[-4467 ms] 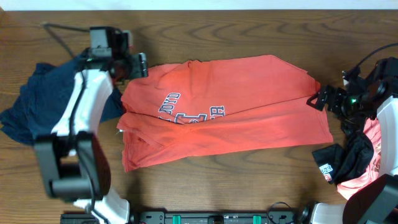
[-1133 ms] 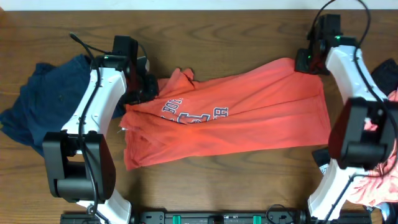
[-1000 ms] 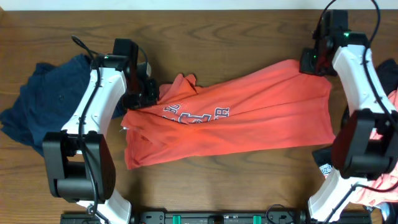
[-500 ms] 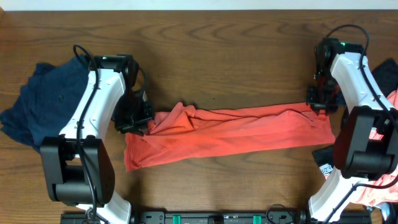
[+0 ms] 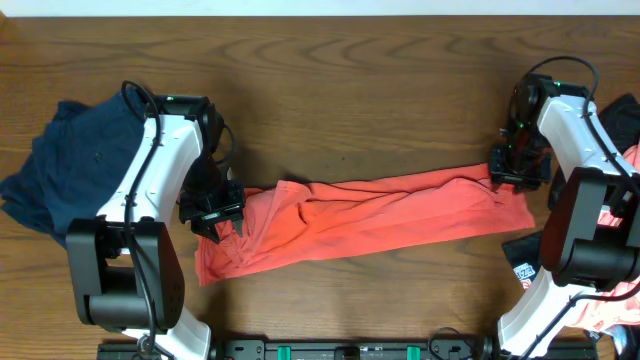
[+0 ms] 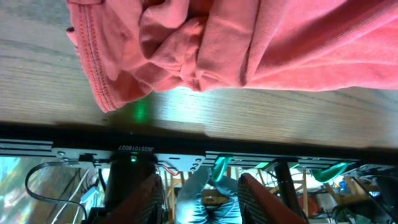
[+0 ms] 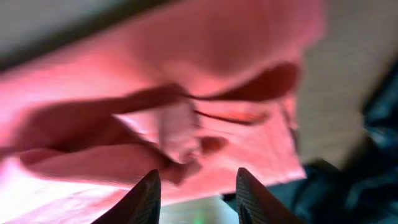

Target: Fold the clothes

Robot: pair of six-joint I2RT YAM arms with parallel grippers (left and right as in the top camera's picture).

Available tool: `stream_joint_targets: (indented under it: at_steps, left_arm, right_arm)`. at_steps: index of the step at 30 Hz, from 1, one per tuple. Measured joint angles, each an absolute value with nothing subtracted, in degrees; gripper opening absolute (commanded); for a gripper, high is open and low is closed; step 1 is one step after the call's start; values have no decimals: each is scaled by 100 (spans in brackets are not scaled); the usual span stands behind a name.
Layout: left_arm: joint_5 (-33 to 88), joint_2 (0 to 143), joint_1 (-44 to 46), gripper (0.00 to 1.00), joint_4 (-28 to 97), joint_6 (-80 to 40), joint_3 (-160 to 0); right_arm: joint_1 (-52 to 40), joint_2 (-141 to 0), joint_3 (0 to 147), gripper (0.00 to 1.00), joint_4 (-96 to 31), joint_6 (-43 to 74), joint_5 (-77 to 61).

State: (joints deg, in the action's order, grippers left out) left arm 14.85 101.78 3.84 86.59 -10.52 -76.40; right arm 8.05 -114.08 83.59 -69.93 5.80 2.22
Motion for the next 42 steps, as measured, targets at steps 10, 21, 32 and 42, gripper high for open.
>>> stream_joint_targets:
  at_steps: [10, 21, 32, 42]
  left_arm:
    - [1761, 10171, 491, 54, 6910, -1031, -7636]
    - [1813, 10202, 1420, 56, 6283, -1028, -7631]
    - [1809, 10300, 1702, 6, 6040, -1020, -7406]
    - [1824, 10309, 1704, 6, 6147, -1026, -7061]
  right_arm:
    - [805, -11408, 7883, 38, -6525, 493, -224]
    - [808, -11410, 7684, 1, -6545, 541, -305]
    - [1282, -11268, 8149, 1, -7334, 707, 14]
    - [1623, -11220, 8099, 15, -8082, 812, 628]
